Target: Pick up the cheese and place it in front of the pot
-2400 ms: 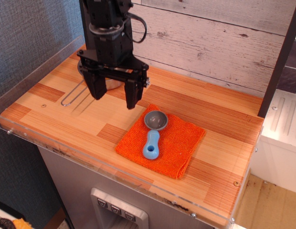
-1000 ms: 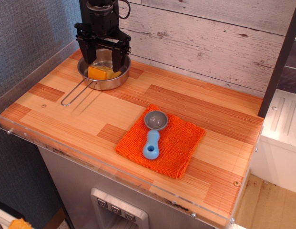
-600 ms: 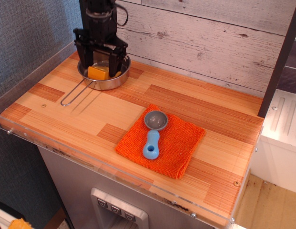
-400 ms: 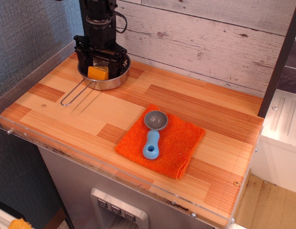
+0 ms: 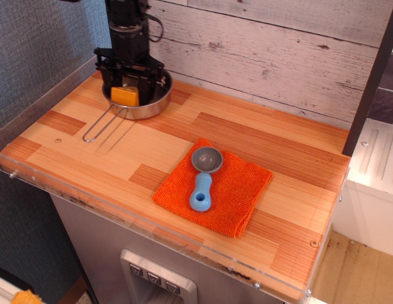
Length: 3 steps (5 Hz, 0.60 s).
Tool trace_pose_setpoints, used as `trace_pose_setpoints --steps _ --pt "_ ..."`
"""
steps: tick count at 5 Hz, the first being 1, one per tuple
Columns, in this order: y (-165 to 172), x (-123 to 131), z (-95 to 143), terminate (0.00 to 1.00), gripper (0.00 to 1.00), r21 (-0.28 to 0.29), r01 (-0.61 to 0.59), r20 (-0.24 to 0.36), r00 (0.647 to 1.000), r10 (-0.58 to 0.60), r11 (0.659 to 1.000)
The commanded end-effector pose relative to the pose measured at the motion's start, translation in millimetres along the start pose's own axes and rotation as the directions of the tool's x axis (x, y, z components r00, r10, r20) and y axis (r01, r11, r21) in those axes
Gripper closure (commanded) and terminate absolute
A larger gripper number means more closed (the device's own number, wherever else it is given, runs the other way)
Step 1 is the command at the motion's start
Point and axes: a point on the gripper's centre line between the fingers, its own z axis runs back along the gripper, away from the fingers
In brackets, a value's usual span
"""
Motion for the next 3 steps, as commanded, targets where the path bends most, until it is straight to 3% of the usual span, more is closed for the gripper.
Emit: trace_pose_setpoints --steps 1,2,3 --pt "24.6 4.4 75.8 0.00 1.00 0.006 -0.046 0.186 0.982 0.044 0.999" --pt "31.1 -12.1 86.9 0.00 1.00 0.019 -0.029 0.195 0.980 0.025 0.999" --pt "31.8 -33.8 82.1 0.00 1.00 0.019 0.027 0.156 0.987 -0.030 0.999"
